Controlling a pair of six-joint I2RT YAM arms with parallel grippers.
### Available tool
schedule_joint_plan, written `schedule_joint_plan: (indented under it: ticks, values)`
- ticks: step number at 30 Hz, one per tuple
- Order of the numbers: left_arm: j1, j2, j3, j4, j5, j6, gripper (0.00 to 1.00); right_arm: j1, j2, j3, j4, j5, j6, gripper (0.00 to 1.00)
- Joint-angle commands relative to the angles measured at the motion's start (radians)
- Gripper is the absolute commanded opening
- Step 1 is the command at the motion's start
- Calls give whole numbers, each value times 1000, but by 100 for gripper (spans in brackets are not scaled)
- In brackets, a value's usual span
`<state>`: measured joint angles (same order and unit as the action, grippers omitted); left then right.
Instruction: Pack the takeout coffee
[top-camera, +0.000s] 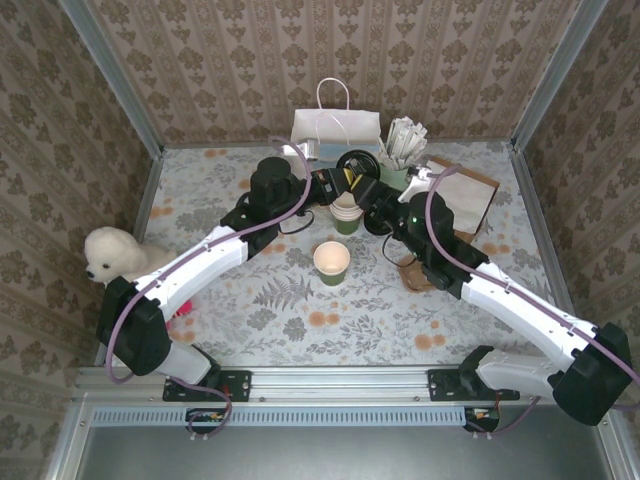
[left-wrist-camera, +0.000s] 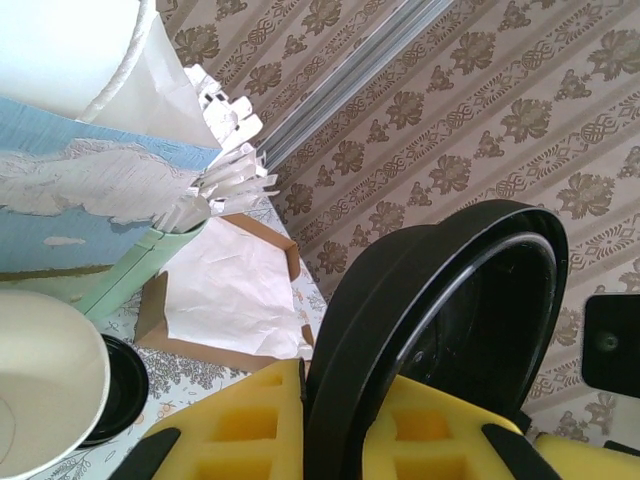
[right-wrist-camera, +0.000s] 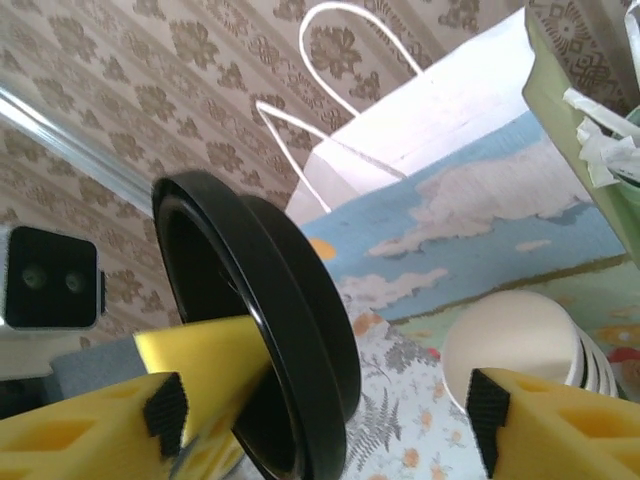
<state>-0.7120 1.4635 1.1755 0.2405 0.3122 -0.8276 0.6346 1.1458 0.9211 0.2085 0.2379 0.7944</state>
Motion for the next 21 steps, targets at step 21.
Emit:
schedule_joint_plan:
  ticks: [21]
  values:
    - [-4,9,-51,142,46,-61,0,-9,112,43,202,-32,-97,30]
